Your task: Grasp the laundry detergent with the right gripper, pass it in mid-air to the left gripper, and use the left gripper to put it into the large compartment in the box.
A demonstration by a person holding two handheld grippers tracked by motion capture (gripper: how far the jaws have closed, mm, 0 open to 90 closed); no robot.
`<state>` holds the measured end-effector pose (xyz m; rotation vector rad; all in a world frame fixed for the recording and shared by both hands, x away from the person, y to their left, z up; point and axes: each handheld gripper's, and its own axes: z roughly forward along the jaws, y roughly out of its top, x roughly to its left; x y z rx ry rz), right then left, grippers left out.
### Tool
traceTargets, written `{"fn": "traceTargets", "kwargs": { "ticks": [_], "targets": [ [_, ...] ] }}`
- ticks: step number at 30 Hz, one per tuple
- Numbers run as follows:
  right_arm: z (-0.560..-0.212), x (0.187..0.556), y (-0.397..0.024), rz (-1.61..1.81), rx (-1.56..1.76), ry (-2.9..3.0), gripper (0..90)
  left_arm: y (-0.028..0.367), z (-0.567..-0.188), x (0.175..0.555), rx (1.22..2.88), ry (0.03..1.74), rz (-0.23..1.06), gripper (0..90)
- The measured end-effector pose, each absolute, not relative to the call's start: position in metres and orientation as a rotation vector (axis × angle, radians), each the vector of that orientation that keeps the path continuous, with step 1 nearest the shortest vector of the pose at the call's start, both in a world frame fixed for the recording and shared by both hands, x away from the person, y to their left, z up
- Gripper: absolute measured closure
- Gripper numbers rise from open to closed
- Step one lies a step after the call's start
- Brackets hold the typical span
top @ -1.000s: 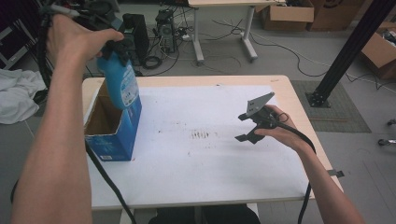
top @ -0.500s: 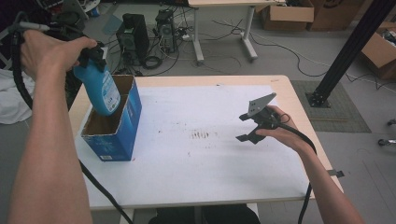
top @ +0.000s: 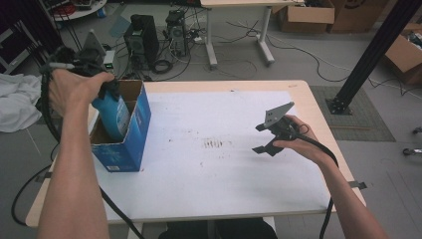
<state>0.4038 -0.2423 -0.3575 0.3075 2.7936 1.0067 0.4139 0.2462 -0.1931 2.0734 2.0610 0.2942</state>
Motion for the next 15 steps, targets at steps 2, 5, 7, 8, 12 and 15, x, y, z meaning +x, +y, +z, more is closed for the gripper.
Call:
{"fn": "traceTargets", "kwargs": {
  "ticks": [2,5,7,8,12,15],
  "targets": [
    [-0.358,0.404,-0.242,1.001,0.307,2.795,17.2,0.247,-0.205,0.414,2.074,2.070,0.277,37.7],
    [-0.359,0.404,-0.241,0.998,0.310,2.797,17.3,0.249,-0.219,0.413,2.066,2.086,0.266,37.6],
    [-0.360,0.404,-0.241,0.996,0.310,2.798,17.3,0.250,-0.228,0.413,2.061,2.095,0.262,37.6],
    [-0.361,0.404,-0.241,0.996,0.313,2.800,17.3,0.250,-0.232,0.414,2.066,2.096,0.256,37.6],
    [-0.363,0.404,-0.240,0.986,0.311,2.806,17.5,0.249,-0.247,0.415,2.075,2.109,0.252,37.6],
    [-0.365,0.403,-0.239,0.982,0.311,2.811,17.5,0.248,-0.256,0.415,2.083,2.121,0.252,37.6]
  ]
}}
